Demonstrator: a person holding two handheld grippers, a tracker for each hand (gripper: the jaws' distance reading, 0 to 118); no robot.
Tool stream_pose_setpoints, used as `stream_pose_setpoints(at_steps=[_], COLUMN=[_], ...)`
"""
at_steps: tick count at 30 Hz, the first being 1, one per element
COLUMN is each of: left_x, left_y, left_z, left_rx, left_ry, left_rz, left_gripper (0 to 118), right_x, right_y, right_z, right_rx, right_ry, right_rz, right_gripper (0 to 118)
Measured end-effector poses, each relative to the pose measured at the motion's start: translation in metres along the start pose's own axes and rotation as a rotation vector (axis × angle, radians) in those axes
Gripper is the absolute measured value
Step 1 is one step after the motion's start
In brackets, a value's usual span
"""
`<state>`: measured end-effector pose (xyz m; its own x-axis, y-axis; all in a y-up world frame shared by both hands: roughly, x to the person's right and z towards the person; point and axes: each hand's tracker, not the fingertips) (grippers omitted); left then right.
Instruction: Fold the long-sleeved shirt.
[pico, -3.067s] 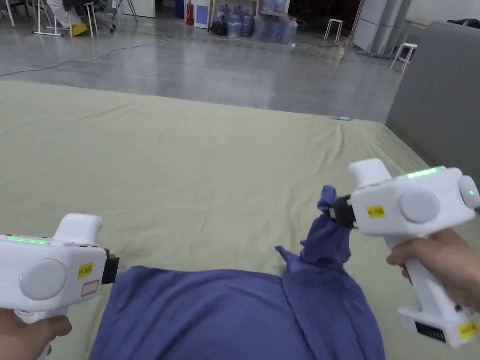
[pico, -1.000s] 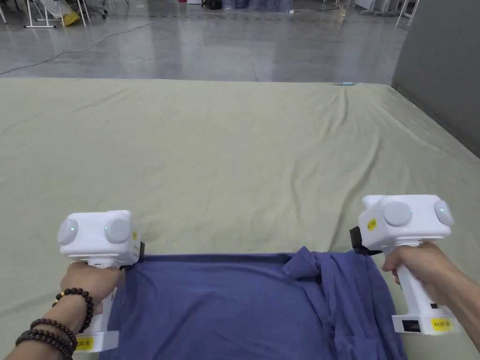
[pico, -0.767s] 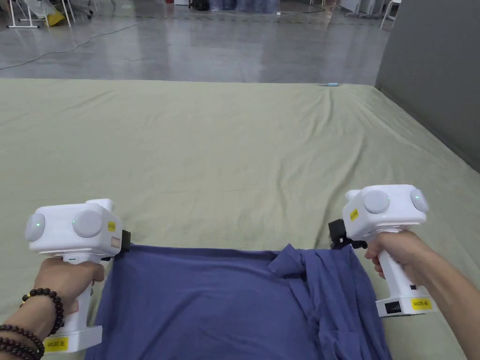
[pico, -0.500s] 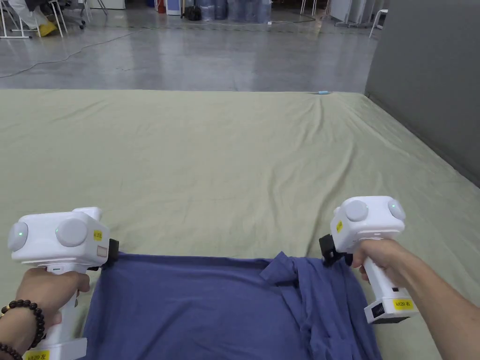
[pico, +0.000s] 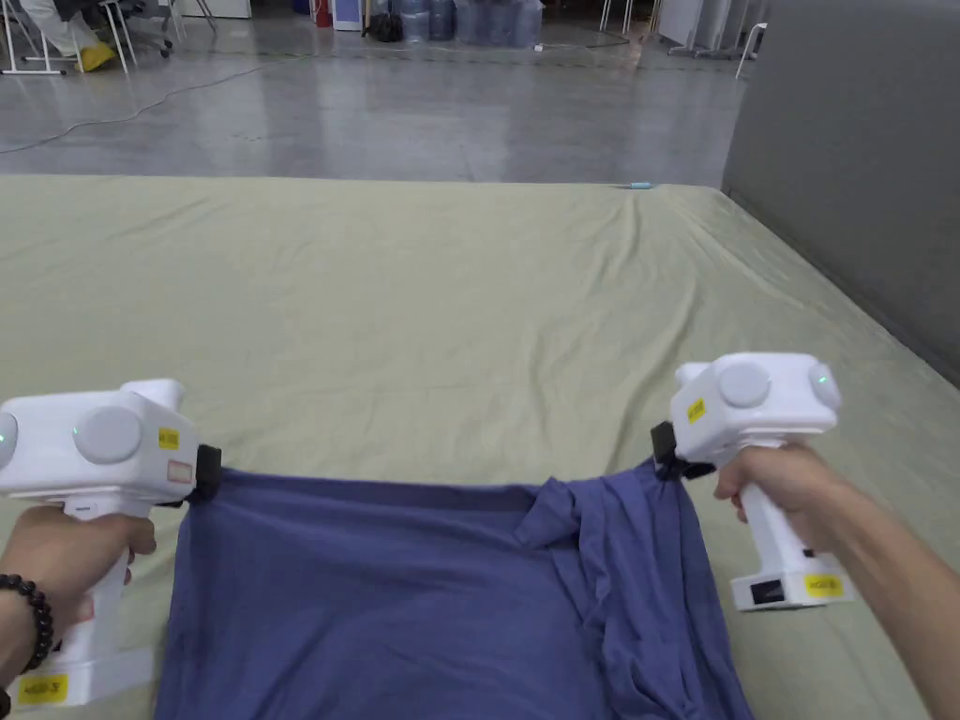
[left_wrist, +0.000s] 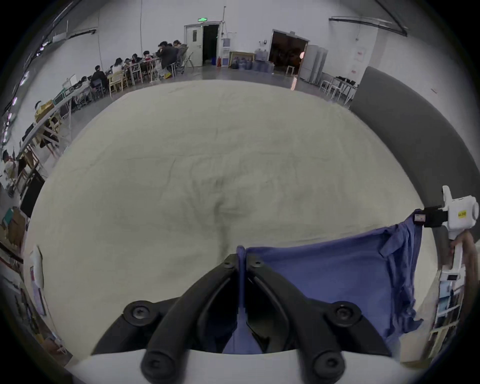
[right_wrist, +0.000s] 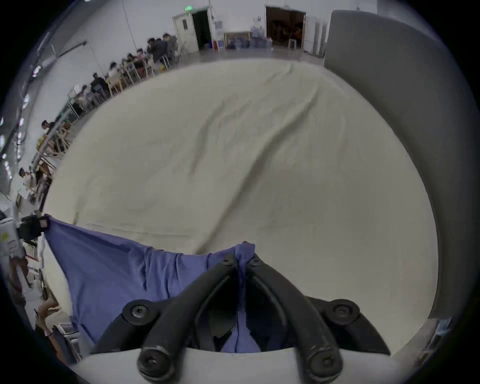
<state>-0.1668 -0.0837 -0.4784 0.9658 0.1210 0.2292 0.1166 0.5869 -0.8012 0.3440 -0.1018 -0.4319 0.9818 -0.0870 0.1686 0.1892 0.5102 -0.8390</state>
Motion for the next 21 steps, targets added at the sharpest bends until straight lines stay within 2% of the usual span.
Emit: stream_pose_setpoints(at_steps=[3, 7, 11, 16, 21], left_x=[0.002, -0.003, -0.013, -0.015, -0.009], left_y=[-0.016, -0.056, -0.102, -0.17, -0.22], left_z=[0.05, 0.105, 0.132, 0.112, 0.065], left_rx=[0.03, 0.024, -0.012, -0.181, -0.341], left_ry=[-0.017, -0.041, -0.05, -0.048, -0.041], left_rz=[-0.025, -0.047, -0.064, -0.101, -0.16], left_gripper=[0, 0, 0, 0, 0], right_x=[-0.005, -0.011, -0.008, -0.01, -0.018], right_y=[-0.021, -0.074, -0.136, -0.216, -0.265], right_z=[0.067, 0.137, 0.177, 0.157, 0.101], right_rx=[0.092, 0.156, 0.158, -0.017, -0.167], right_ry=[0.033, 0.082, 0.087, 0.114, 0.014], right_rz=[0.036, 0.153, 0.184, 0.265, 0.333], right_gripper=[0, 0, 0, 0, 0])
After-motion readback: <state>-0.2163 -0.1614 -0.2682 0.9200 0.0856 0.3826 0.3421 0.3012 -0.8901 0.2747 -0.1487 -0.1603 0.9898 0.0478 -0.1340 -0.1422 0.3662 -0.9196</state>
